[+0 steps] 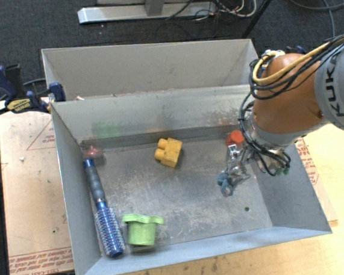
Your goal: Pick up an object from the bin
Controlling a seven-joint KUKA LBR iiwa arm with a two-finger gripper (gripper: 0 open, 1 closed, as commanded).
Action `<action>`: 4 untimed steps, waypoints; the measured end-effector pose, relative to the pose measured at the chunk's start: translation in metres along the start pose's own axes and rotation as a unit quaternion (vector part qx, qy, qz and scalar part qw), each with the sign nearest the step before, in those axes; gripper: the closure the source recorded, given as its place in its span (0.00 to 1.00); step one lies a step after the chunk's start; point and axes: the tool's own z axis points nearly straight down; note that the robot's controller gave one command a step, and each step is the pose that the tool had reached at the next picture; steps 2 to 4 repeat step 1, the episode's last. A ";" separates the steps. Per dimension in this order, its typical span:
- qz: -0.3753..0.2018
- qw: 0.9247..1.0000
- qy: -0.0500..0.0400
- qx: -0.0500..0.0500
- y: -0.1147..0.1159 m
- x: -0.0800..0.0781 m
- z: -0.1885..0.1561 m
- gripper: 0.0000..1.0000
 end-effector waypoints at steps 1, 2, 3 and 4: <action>-0.127 0.992 -0.003 0.001 -0.029 -0.079 -0.105 1.00; -0.127 0.992 -0.003 0.001 -0.029 -0.079 -0.105 1.00; -0.127 0.992 -0.003 0.001 -0.029 -0.079 -0.105 1.00; -0.127 0.992 -0.003 0.001 -0.029 -0.079 -0.105 1.00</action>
Offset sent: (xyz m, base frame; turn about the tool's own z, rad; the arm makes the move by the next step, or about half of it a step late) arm 0.0782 -0.0175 0.1025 -0.2566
